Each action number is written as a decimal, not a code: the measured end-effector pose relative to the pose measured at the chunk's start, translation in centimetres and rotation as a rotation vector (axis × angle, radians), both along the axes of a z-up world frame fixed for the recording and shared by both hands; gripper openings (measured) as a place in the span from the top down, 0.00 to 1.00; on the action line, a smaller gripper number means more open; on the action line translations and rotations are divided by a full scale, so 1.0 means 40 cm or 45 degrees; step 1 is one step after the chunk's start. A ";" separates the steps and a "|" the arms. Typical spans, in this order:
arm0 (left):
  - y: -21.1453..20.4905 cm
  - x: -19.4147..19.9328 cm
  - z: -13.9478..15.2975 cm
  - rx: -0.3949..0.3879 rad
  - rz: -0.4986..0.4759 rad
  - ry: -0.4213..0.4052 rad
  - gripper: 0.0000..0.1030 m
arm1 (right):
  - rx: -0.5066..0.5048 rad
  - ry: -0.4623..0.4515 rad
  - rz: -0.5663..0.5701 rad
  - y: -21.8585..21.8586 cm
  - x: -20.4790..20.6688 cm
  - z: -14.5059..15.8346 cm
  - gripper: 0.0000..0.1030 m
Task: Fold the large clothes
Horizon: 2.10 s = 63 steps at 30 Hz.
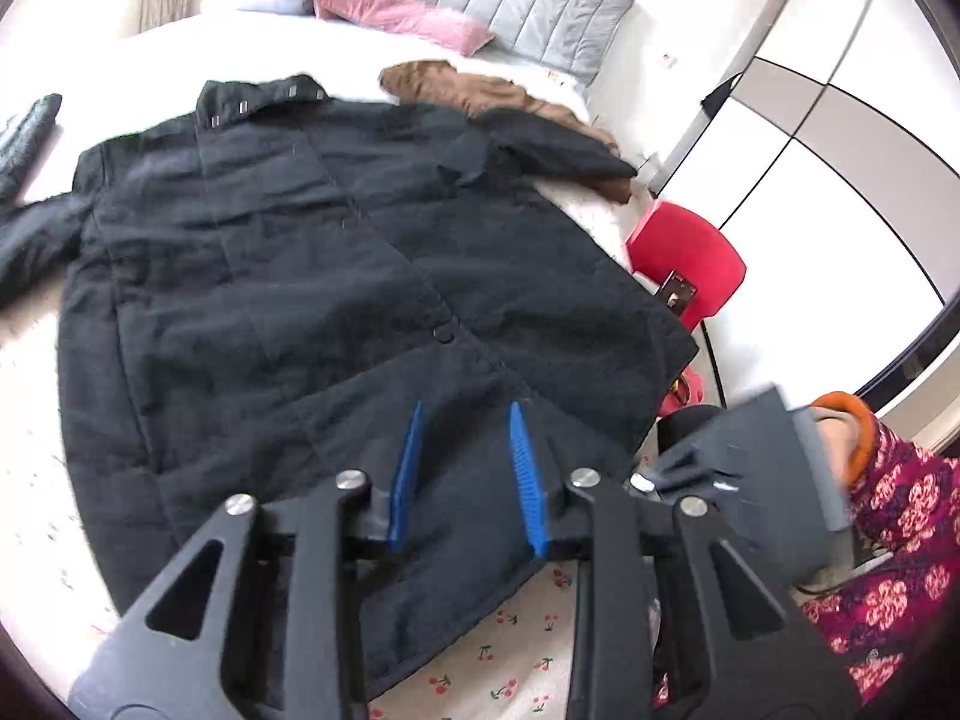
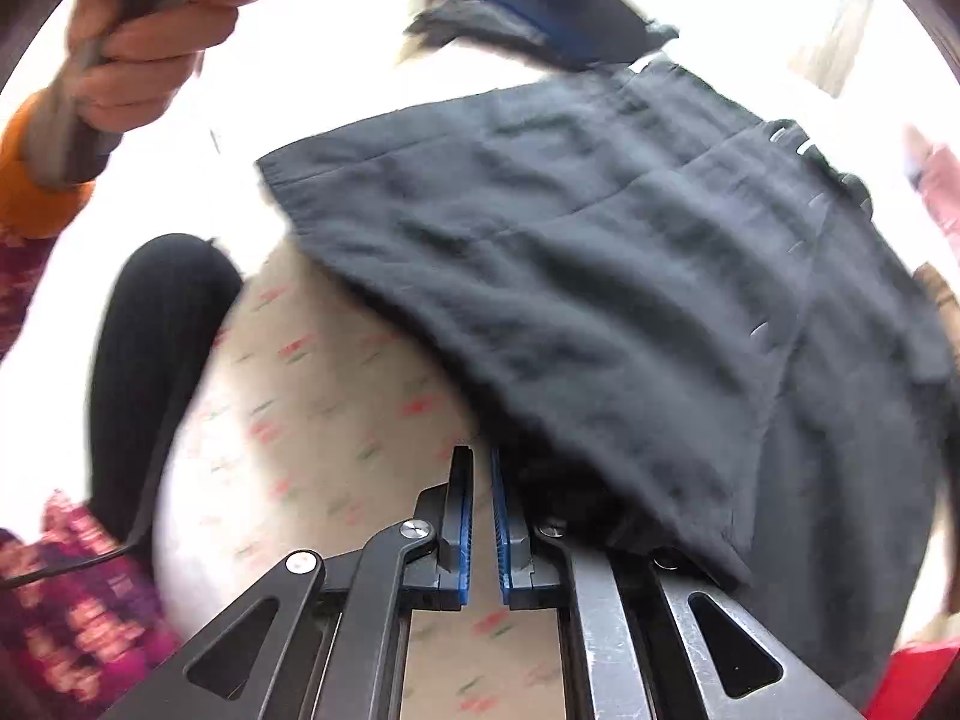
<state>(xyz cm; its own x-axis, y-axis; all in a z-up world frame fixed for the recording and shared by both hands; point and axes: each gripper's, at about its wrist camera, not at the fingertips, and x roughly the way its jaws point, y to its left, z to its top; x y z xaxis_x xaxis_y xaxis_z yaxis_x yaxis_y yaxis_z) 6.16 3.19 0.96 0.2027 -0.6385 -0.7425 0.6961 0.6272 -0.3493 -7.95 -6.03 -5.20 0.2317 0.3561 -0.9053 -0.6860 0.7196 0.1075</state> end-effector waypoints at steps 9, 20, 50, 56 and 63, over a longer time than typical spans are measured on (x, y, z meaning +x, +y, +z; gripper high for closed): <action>-0.120 0.005 -0.248 0.226 -0.090 0.197 0.68 | 0.088 -0.129 -0.432 -0.249 0.091 0.095 0.56; -0.092 -0.079 -0.094 0.463 -0.226 0.013 0.31 | 0.055 0.024 -0.700 -0.561 0.253 0.065 0.46; -0.911 0.926 -0.323 0.166 0.265 -0.212 0.29 | -0.165 -0.235 -1.173 -1.389 1.028 -0.070 0.73; -0.889 0.886 -0.251 -0.063 0.216 -0.182 0.36 | -0.217 -0.632 -1.266 -1.341 0.886 0.059 0.93; -1.015 0.827 -0.322 0.100 0.152 -0.199 0.36 | -0.325 -0.581 -1.396 -1.395 0.913 0.038 0.45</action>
